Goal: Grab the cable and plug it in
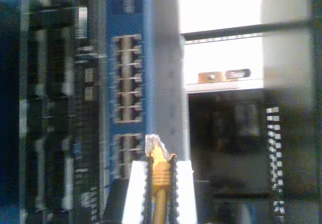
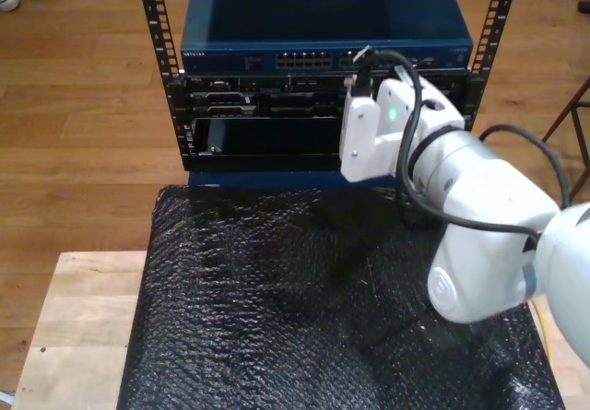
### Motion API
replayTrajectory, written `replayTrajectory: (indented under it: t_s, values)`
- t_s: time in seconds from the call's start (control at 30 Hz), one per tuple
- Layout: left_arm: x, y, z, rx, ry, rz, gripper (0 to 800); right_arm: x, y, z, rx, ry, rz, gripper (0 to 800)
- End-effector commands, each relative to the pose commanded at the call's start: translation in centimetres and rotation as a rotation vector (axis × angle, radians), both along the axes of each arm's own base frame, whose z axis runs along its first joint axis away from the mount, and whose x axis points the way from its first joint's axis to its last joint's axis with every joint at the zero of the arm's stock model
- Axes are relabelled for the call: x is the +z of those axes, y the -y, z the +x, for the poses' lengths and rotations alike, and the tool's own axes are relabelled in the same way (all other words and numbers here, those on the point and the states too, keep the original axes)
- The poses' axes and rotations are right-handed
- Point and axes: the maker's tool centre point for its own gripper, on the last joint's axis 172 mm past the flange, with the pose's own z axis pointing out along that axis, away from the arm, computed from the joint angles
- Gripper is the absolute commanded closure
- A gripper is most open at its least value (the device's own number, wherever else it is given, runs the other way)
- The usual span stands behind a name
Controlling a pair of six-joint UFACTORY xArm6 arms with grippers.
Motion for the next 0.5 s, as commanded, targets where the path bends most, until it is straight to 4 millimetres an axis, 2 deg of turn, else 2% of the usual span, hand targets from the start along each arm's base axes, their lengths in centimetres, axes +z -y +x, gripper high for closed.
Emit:
replayTrajectory:
  t_s: [0.17,0.5]
  values:
    - [0.0,0.0,0.0,0.0,0.0,0.0,0,-1.6,-0.1,0.3,-0.002,-0.022,-0.008,800]
    - [0.0,0.0,0.0,0.0,0.0,0.0,0,-4.2,1.4,1.2,-0.058,0.013,-0.003,800]
